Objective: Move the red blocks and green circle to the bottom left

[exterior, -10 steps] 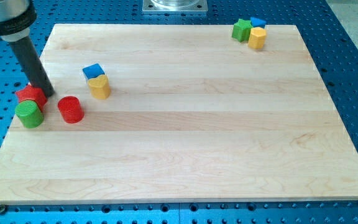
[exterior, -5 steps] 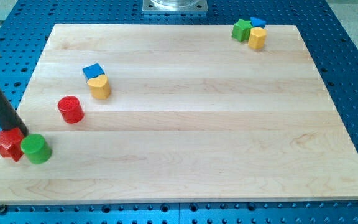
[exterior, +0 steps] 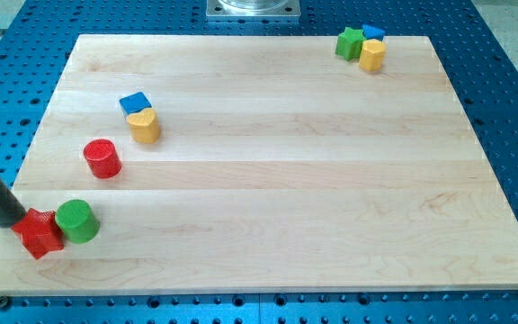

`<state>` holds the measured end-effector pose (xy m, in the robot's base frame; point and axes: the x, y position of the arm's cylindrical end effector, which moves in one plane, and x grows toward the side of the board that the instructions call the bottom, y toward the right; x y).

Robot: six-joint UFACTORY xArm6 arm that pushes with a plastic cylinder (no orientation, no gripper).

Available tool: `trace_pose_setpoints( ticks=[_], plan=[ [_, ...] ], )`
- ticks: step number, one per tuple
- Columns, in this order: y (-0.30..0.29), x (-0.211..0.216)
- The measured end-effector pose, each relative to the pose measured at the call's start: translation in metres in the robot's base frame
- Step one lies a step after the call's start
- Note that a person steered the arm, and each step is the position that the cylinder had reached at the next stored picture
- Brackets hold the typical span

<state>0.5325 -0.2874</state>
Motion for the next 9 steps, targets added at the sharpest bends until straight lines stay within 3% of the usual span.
trace_pose_setpoints(
  ticks=[2,3,7,9],
  plan=[
    [0.129,-0.022],
    [0.133,-0.059],
    [0.052,-0.085],
    [0.024,-0.068]
  ],
)
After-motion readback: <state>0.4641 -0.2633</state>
